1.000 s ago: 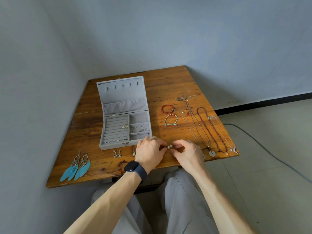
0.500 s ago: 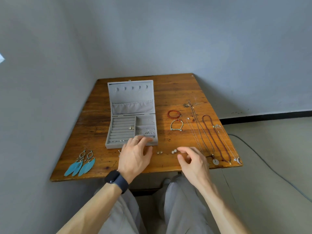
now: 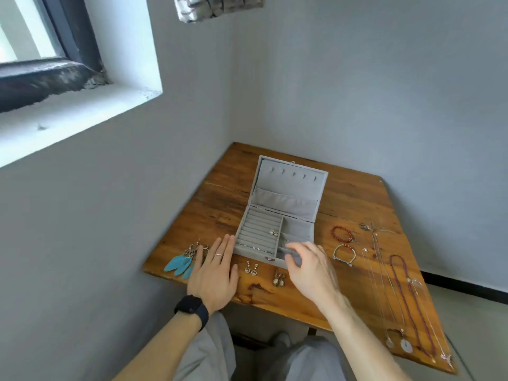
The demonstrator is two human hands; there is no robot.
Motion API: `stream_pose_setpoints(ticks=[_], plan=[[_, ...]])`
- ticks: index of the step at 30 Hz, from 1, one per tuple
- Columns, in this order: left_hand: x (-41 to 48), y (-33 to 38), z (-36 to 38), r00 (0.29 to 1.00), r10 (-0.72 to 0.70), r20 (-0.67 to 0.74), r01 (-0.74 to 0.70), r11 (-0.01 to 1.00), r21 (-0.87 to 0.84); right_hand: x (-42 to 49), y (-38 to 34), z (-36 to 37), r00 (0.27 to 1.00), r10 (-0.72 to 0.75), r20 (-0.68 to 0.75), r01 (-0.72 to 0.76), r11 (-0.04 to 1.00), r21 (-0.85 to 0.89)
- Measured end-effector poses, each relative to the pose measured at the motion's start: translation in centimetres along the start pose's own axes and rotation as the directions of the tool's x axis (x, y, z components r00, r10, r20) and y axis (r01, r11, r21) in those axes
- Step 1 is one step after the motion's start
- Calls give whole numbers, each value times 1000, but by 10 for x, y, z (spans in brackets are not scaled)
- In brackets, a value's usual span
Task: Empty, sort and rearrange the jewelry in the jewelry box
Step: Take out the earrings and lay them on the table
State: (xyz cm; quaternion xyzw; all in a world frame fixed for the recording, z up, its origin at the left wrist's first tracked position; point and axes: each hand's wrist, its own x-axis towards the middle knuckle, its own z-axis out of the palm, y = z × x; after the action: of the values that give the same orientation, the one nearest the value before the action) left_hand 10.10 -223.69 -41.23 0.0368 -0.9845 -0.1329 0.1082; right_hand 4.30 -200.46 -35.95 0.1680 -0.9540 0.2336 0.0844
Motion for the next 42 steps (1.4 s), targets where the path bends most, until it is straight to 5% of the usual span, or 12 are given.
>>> stream_pose_setpoints(ticks=[8,13,23,31,37,42], plan=[[1,-5,7,999,-26,21,26,999,-19,75,-23,26,986,33,166,13,963,-268],[1,-7,11,1000,-30,-10,29,998,-47,80,-24,36,994,63,90,-33,951,-308],[1,-9,13,999,-22,-38,19,998,-67,98,-20,25,911,336,239,-358,932,52],[1,-9,12,999,-22,-28,21,999,-37,85,-25,3,927,274,257,-327,925,193],[2,-11,11,1000,-13,-2,13,1000,-19,0,-19,-17,933,280,226,-358,667,654],[2,-6,4,999,-10,30,10,1000,4,-71,5,-7,888,415,197,-415,544,729]])
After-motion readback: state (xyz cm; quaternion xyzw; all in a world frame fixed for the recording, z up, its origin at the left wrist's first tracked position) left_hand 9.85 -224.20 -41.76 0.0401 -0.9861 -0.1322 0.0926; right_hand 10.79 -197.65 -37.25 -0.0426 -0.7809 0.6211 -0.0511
